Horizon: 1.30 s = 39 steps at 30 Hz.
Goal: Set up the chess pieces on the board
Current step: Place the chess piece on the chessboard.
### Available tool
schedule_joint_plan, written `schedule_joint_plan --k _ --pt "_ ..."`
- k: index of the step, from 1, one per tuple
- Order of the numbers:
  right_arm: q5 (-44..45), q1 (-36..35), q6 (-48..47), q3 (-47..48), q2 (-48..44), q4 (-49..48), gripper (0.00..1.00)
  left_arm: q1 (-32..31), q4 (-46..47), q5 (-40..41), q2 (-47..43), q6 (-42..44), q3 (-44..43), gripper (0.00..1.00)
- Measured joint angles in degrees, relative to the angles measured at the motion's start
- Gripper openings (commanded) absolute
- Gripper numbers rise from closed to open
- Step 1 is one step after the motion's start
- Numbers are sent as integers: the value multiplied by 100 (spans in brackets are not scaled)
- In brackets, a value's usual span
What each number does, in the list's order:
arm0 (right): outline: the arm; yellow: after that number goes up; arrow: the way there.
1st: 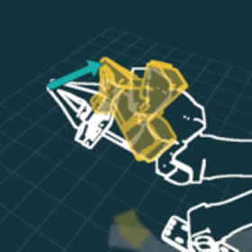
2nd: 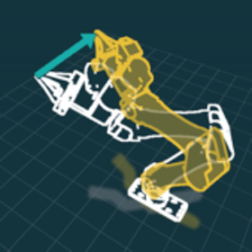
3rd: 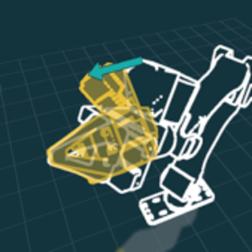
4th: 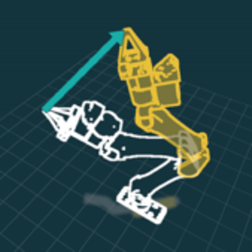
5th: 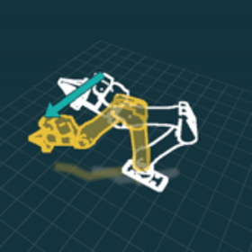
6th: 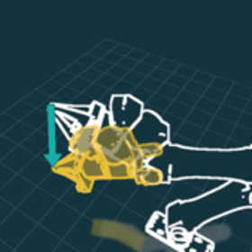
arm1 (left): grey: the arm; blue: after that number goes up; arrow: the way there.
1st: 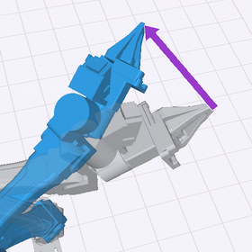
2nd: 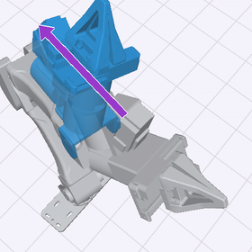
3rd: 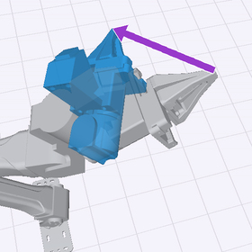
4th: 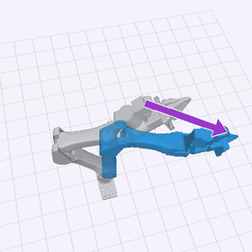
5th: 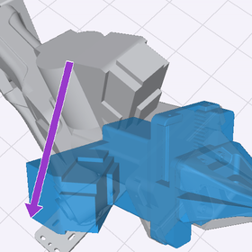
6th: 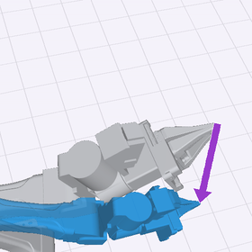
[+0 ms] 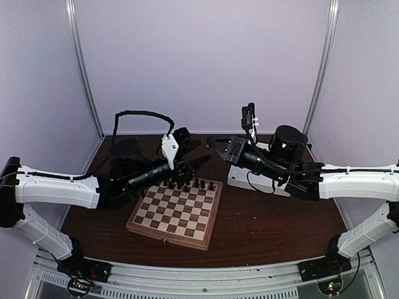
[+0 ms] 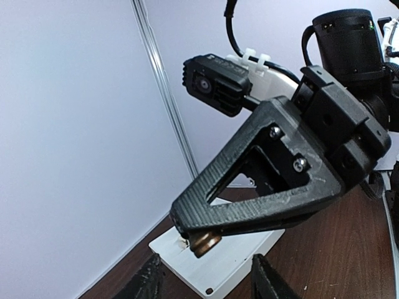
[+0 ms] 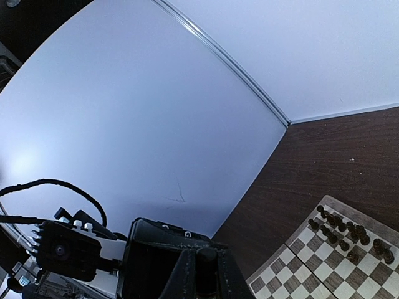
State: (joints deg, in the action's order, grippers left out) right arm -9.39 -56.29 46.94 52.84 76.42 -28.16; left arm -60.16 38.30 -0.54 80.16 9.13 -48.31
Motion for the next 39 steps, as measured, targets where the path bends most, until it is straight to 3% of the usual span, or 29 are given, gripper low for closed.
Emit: schedule_joint_plan --k 11,22,26,32,39 --pt "-111 -39 181 -61 195 -352 6 -7 273 31 35 103 0 35" --pt "-109 -44 363 -92 278 -621 12 -4 299 101 96 216 0 10" --pt "-92 -44 382 -129 275 -634 14 -7 264 101 96 262 0 9" --pt "-105 -57 348 -197 249 -581 29 -7 188 92 96 262 4 9" --pt "-107 -63 151 -166 24 136 57 -7 210 -114 90 262 142 9"
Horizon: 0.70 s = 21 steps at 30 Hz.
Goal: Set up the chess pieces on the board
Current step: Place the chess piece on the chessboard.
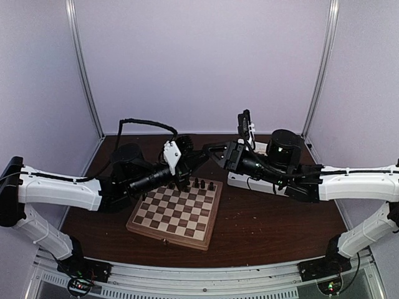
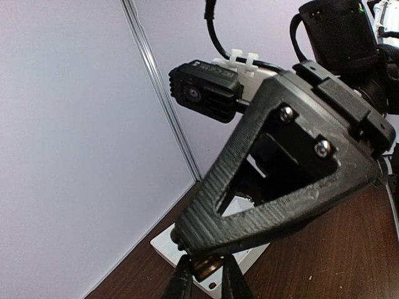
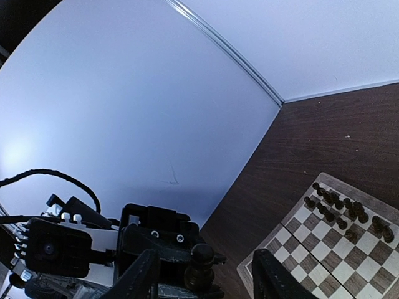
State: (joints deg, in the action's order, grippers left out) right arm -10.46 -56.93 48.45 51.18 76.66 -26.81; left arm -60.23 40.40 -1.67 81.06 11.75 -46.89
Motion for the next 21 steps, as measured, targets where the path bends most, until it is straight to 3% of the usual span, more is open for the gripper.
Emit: schedule_joint_plan --k 16,21 --pt "-1255 588 -304 1338 -129 2916 50 0 -184 -201 -313 -9 503 10" --pt "-1613 619 -352 1519 -125 3344 49 0 -192 -326 -317 -24 525 10"
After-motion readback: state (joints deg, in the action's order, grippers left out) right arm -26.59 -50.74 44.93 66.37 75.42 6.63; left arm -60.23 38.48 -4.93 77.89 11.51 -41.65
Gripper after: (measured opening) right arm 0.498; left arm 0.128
